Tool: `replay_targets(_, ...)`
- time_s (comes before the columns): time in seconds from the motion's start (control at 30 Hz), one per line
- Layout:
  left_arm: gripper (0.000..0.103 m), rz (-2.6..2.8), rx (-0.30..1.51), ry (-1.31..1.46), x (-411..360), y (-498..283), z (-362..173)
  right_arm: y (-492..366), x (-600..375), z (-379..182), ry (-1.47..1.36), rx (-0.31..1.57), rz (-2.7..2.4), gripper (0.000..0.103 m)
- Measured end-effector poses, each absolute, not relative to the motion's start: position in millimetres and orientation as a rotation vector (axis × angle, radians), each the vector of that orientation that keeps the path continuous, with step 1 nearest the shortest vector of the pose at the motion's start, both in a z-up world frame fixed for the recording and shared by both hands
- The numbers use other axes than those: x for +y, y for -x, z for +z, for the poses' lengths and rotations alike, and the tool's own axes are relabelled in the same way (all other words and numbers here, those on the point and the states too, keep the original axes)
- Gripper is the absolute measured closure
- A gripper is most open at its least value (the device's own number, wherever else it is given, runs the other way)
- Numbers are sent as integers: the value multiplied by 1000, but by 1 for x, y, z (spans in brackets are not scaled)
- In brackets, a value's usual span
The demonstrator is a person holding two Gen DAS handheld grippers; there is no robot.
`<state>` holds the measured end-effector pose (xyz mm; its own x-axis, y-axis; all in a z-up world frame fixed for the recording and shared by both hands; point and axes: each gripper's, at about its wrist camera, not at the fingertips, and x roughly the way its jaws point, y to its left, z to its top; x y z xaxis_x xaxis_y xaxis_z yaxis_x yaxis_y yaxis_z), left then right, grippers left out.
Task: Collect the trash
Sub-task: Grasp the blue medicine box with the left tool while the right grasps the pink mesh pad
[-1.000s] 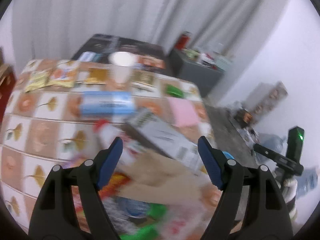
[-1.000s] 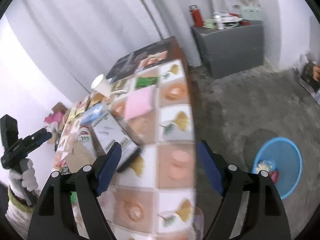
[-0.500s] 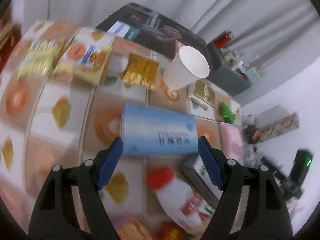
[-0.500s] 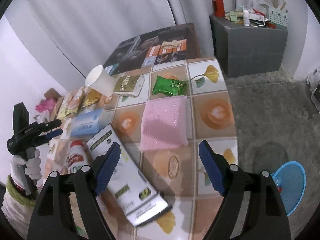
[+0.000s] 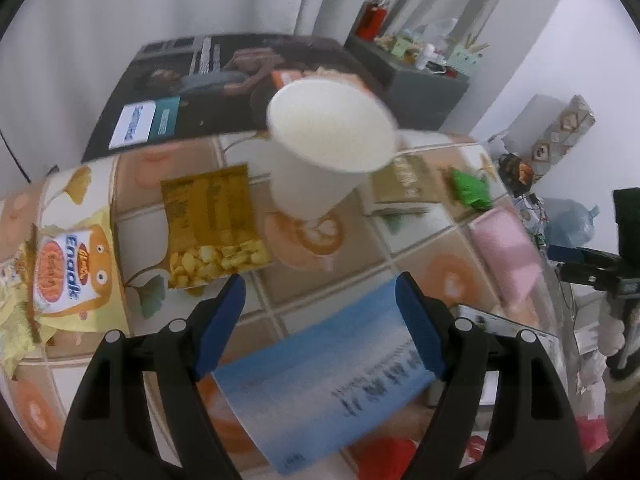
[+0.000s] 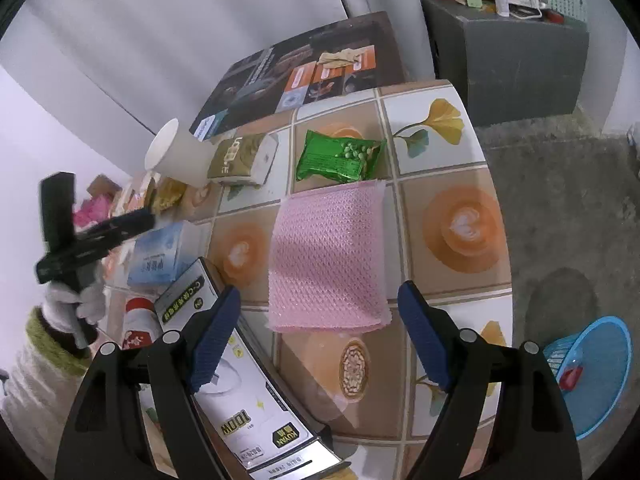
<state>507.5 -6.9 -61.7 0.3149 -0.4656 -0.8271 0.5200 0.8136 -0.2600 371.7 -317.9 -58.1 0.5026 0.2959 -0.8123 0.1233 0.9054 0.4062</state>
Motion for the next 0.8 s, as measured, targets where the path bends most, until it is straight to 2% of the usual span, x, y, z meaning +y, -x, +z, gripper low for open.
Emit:
replay_targets(0.1, 28, -693, 1119, -33, 4, -506, -77, -368, -317, -56, -462, 1036, 121, 24)
replay_targets(0.4, 29, -825, 1193, -23, 43, -466, -71, -360, -323, -55, -517, 1023, 158, 24)
replay_targets(0.5, 24, -835, 1187, -97, 38, -455, -65, -361, -323, -58, -531, 1027, 165, 24)
replay_targets(0.8, 22, -782, 1165, -296, -1, -457, -62, -365, -320, -61, -496, 1041, 123, 24)
